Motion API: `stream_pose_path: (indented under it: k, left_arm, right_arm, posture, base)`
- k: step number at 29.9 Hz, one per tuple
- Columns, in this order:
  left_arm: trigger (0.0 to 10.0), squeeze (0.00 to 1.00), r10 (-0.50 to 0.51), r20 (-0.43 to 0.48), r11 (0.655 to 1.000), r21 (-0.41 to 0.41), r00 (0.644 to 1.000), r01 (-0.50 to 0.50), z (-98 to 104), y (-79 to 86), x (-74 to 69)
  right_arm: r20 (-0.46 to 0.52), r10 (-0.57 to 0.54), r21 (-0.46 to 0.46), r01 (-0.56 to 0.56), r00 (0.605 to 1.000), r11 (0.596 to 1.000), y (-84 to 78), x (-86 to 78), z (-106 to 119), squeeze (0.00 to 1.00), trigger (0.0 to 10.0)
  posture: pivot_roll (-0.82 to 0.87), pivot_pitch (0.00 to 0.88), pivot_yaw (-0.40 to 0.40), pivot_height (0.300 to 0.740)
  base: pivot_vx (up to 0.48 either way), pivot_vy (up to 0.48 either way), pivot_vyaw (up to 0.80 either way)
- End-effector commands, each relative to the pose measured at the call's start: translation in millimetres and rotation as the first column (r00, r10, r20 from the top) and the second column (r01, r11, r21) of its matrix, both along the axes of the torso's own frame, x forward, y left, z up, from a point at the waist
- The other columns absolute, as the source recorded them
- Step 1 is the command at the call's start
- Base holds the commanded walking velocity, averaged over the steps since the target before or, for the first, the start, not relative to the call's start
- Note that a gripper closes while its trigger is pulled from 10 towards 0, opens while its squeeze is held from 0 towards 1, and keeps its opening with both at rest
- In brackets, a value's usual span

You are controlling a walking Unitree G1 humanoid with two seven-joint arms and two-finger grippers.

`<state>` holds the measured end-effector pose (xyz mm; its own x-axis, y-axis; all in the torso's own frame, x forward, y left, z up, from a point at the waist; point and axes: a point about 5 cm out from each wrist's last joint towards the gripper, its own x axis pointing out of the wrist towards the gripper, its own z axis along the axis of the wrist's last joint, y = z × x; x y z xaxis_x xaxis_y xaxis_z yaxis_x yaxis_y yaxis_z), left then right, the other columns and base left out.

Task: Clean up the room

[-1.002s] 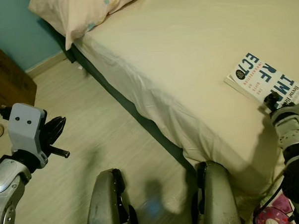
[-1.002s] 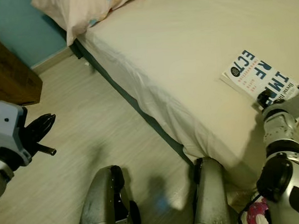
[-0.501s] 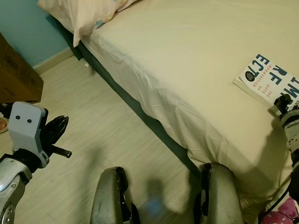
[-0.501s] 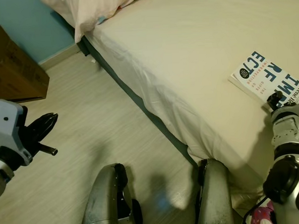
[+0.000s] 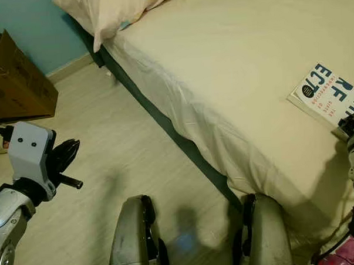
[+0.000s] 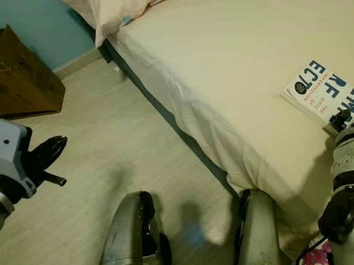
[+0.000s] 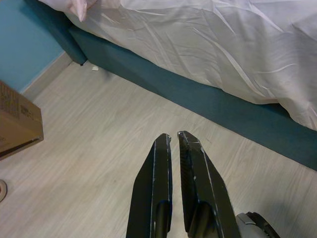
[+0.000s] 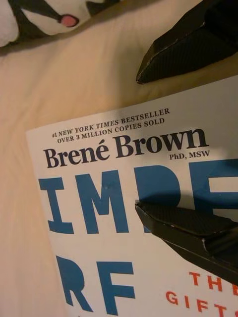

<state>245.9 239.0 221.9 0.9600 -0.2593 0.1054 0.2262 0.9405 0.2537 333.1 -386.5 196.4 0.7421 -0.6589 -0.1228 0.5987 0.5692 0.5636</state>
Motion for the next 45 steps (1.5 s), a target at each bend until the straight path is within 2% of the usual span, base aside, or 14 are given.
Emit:
stream_pose_path:
  k: [1,4,5,7,8,13,18,26,37,38,40,41,42,45]
  left_arm:
    - [10.0,0.00,0.013,-0.026,1.000,0.020,1.000,-0.013,-4.2,3.4,-2.2]
    - [10.0,0.00,0.013,-0.026,1.000,0.020,1.000,-0.013,-4.2,3.4,-2.2]
    - [10.0,0.00,0.020,-0.026,0.999,0.034,0.999,-0.019,-4.1,4.9,-1.5]
    - [10.0,0.00,0.049,-0.021,0.997,0.063,0.999,-0.047,-3.2,10.5,0.1]
    - [10.0,0.00,0.058,-0.019,0.996,0.071,0.998,-0.056,-2.9,12.0,0.4]
    - [10.0,0.00,0.068,-0.011,0.995,0.074,0.998,-0.067,-2.4,12.3,1.3]
    - [10.0,0.00,0.072,-0.010,0.995,0.075,0.997,-0.071,-2.4,11.9,1.7]
    - [10.0,0.00,0.109,0.005,0.991,0.077,0.994,-0.109,-2.1,15.3,2.0]
    - [10.0,0.00,0.191,0.046,0.977,0.092,0.981,-0.195,1.7,26.8,2.4]
    - [10.0,0.00,0.195,0.047,0.976,0.095,0.980,-0.199,1.5,27.2,2.2]
    - [10.0,0.00,0.195,0.047,0.976,0.095,0.980,-0.199,1.5,27.2,2.2]
    - [10.0,0.00,0.197,0.049,0.975,0.095,0.979,-0.201,1.5,27.3,1.9]
    - [10.0,0.00,0.199,0.050,0.974,0.096,0.979,-0.203,1.5,27.3,1.8]
    - [10.0,0.00,0.202,0.052,0.974,0.097,0.978,-0.206,1.7,27.4,1.6]
  right_arm:
    - [-0.109,0.015,0.092,-0.005,0.994,0.996,6.3,-6.0,-33.5,0.00,10.0]
    - [-0.109,0.015,0.092,-0.005,0.994,0.996,6.3,-6.0,-33.5,0.00,10.0]
    - [-0.086,0.047,0.161,-0.032,0.995,0.986,12.7,-3.5,-39.6,0.00,10.0]
    - [0.035,0.206,0.385,-0.204,0.978,0.900,45.5,10.1,-57.7,0.00,10.0]
    - [0.077,0.251,0.437,-0.259,0.965,0.862,56.6,14.1,-61.7,0.00,10.0]
    - [0.126,0.334,0.518,-0.349,0.934,0.781,80.9,21.6,-69.3,0.00,10.0]
    - [0.130,0.372,0.520,-0.383,0.919,0.764,89.7,23.9,-72.1,0.00,10.0]
    - [0.148,0.448,0.403,-0.467,0.882,0.787,99.7,30.0,-68.5,0.00,10.0]
    - [0.395,0.415,0.369,-0.555,0.820,0.746,108.7,42.3,-44.0,0.00,10.0]
    - [0.410,0.402,0.375,-0.553,0.819,0.744,108.5,42.5,-43.2,0.00,8.2]
    - [0.410,0.402,0.375,-0.553,0.819,0.744,108.5,42.5,-43.2,0.00,8.2]
    - [0.427,0.386,0.383,-0.551,0.818,0.742,108.1,42.6,-42.5,0.00,3.3]
    - [0.438,0.376,0.388,-0.550,0.816,0.740,107.9,42.7,-42.1,0.00,0.5]
    - [0.453,0.367,0.390,-0.551,0.812,0.738,107.5,42.8,-41.1,0.00,0.0]
  posture:
    - [0.31,0.472,0.133,0.500]
    - [0.31,0.472,0.133,0.500]
    - [0.31,0.471,0.135,0.500]
    - [0.31,0.472,0.139,0.500]
    - [0.31,0.472,0.139,0.500]
    - [0.31,0.474,0.140,0.500]
    - [0.31,0.473,0.140,0.500]
    - [0.31,0.473,0.139,0.500]
    - [0.31,0.472,0.136,0.500]
    - [0.31,0.472,0.135,0.500]
    - [0.31,0.472,0.135,0.500]
    - [0.31,0.471,0.133,0.500]
    - [0.31,0.471,0.133,0.500]
    - [0.31,0.471,0.133,0.500]
  base:
    - [0.000,0.000,0.00]
    - [0.000,0.000,0.00]
    - [0.000,0.000,0.00]
    - [0.000,0.000,0.00]
    - [0.000,0.000,0.00]
    - [0.000,0.000,0.00]
    - [0.000,0.000,0.00]
    - [0.000,0.000,0.00]
    - [0.000,0.000,0.00]
    - [0.000,0.000,0.00]
    - [0.000,0.000,0.00]
    - [0.000,0.000,0.00]
    - [0.000,0.000,0.00]
    - [0.000,0.000,0.00]
